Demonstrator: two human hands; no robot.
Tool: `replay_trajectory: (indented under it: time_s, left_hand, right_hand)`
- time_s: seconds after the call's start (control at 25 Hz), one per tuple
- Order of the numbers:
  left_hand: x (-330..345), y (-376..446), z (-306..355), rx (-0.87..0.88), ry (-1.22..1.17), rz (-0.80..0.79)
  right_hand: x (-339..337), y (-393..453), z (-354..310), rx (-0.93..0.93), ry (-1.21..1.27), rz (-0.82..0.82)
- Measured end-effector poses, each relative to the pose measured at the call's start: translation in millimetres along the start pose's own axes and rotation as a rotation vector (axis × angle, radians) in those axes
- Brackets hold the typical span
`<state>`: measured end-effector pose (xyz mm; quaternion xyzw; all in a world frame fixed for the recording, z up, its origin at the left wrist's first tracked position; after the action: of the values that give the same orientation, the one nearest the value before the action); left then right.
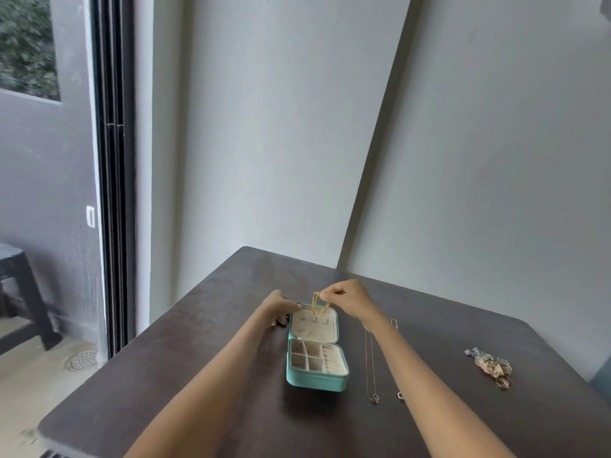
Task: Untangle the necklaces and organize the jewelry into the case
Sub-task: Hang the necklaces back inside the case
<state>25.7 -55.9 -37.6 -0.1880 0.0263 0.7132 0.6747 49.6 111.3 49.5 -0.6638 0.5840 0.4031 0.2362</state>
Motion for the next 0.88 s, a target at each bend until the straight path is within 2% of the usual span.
replay_trajectory:
  time_s: [0.12,0.28,0.36,0.64,0.88]
  left_hand:
    - [0.3,-1.5,0.1,0.018,-0.034,-0.036]
    - [6.4,-4.9,-7.7,0.063,-0.392,-0.133]
    - [5.8,-5.6,-12.8,0.09,-0.485,-0.144]
    - [1.7,-8.0,-17.7,0.186,-0.615,-0.201]
    - [1.8,-17.4,-10.1,0.281,-0.601,-0.26]
  right_hand:
    - [12.3,-1.0,3.6,0.007,0.016,-0.074]
    - [22.7,-3.7,-0.5,0.0,-0.002,-0.13]
    - [28.2,-1.9,-4.0,0.0,-0.048,-0.124]
    - [32.8,4.1,-16.0,0.053,-0.435,0.097]
    - [36.1,1.9,-41.4,-0.156,-0.768,0.304]
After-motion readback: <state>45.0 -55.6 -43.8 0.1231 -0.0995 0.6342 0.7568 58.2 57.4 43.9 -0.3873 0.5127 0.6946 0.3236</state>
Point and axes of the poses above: each hand's wrist, its own y-axis towards the middle knuckle, its own x-axis out of the palm, z = x × y, the point moved 8 cm from there along y, towards the middle knuckle, and after that the axes turned 13 degrees about -y, right-handed, at the moved point
